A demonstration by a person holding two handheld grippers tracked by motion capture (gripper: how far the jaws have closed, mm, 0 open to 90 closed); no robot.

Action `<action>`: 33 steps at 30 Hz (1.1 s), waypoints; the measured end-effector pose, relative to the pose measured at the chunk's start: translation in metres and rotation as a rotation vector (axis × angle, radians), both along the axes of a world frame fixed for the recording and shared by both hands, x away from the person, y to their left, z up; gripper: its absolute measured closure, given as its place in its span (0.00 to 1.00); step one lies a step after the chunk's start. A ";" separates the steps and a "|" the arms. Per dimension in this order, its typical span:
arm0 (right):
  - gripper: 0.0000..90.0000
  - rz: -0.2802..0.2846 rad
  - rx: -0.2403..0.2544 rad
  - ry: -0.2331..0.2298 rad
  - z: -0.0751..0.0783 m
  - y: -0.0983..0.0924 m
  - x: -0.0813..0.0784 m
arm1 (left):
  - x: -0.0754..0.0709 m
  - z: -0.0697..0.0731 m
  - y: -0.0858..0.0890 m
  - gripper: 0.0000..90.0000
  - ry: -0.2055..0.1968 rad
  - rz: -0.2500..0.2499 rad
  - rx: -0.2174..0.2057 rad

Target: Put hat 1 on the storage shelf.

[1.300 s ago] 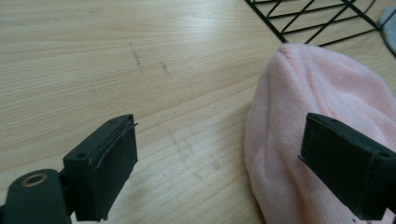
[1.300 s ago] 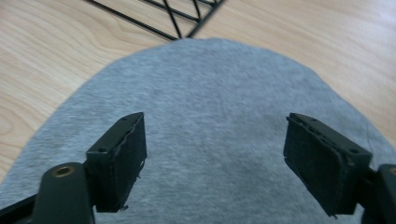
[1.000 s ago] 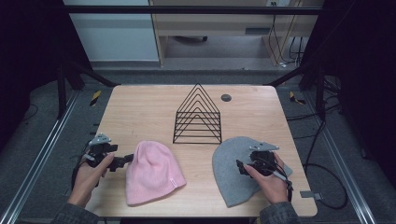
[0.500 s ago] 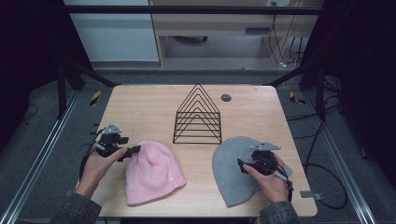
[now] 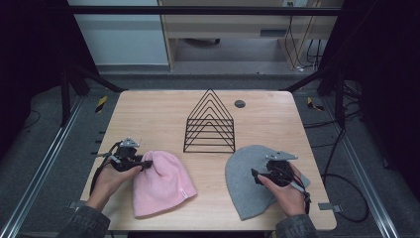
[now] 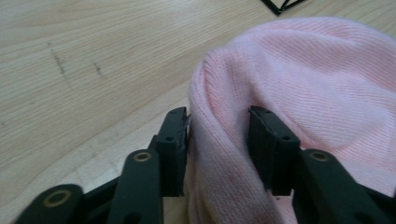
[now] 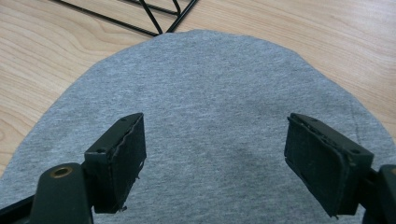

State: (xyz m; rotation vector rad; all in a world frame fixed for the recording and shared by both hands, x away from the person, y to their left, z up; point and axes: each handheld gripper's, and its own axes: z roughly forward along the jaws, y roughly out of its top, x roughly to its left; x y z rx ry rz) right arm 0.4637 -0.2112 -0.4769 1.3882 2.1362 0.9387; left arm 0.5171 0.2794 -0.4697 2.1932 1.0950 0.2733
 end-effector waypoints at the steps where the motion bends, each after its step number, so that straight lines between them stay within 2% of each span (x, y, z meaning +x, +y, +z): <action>1: 0.23 0.000 0.000 0.000 0.000 0.000 0.000 | -0.001 0.000 0.000 0.67 0.000 -0.004 -0.002; 6: 0.23 0.003 -0.006 0.001 0.000 0.001 0.001 | -0.001 -0.003 0.000 0.71 0.026 -0.015 -0.014; 13: 0.23 -0.004 -0.007 -0.003 0.001 0.001 0.001 | 0.000 -0.005 0.000 0.79 0.042 -0.014 -0.024; 14: 0.23 -0.004 -0.009 -0.002 0.001 0.000 0.001 | -0.001 -0.005 0.000 0.83 0.038 -0.016 -0.015; 20: 0.23 0.002 -0.017 -0.001 0.000 0.003 0.002 | -0.004 -0.003 -0.002 0.86 0.023 -0.013 0.001; 30: 0.23 -0.003 -0.020 -0.007 0.001 0.003 0.002 | -0.011 0.006 0.002 0.87 -0.009 -0.015 -0.039; 33: 0.23 -0.006 -0.024 -0.009 0.002 0.003 0.002 | -0.013 0.008 0.002 0.87 -0.021 -0.019 -0.040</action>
